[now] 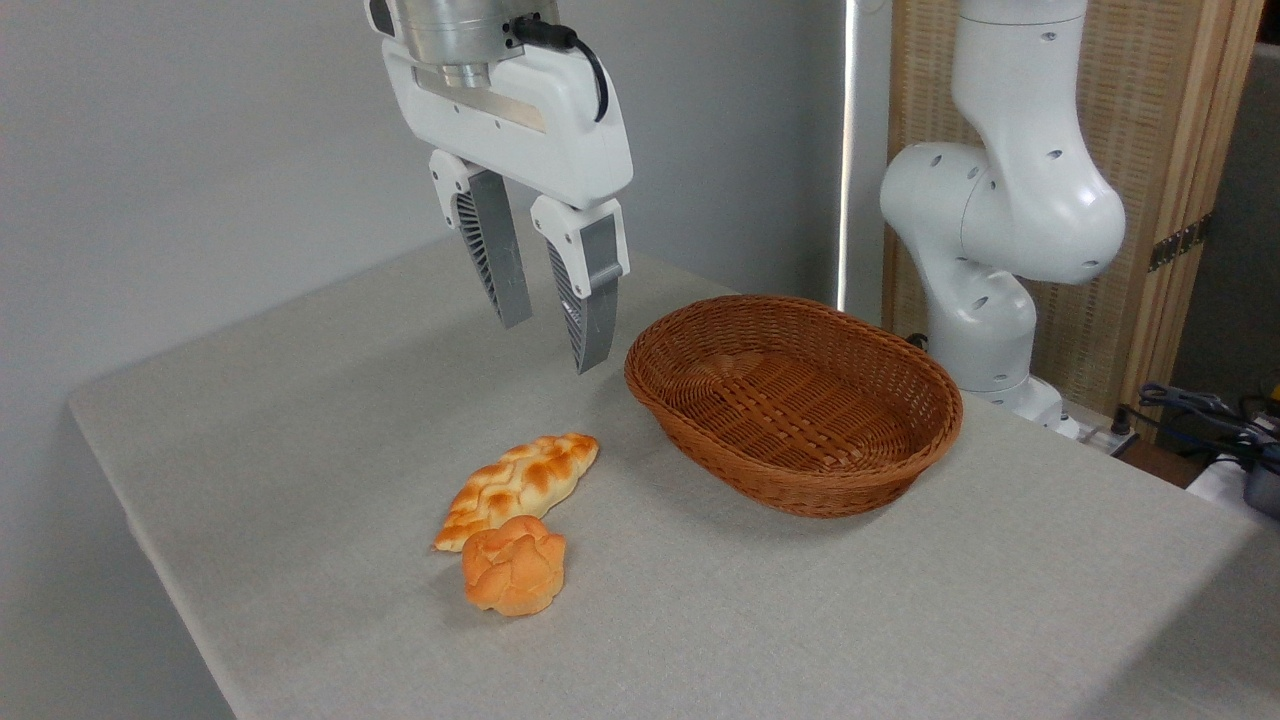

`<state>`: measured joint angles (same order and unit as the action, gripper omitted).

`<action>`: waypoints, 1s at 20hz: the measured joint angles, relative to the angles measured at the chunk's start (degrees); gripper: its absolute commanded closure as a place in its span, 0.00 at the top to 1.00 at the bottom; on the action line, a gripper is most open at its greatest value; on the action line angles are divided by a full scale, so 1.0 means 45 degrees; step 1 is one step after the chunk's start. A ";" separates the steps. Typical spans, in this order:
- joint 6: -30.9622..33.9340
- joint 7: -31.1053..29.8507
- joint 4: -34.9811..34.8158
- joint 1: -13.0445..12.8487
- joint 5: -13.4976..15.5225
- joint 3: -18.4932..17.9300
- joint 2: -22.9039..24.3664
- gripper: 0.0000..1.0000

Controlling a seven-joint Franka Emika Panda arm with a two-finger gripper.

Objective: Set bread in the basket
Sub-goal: 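Lower the open gripper down onto the braided bread roll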

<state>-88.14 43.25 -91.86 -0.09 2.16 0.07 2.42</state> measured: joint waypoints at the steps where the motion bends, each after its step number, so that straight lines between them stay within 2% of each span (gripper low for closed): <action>1: 0.0000 0.0000 0.0000 0.0000 0.0000 0.0000 0.0000 1.00; 16: 0.0000 0.0003 -0.0180 -0.0105 0.0004 0.0105 -0.0010 1.00; 18: -0.0118 0.0015 -0.0429 -0.0306 0.0012 0.0152 0.0000 1.00; 20: -0.0888 0.0013 -0.1174 -0.0737 0.0027 0.0206 0.0117 1.00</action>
<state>-92.13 43.31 -97.15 -3.41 2.28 1.00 2.94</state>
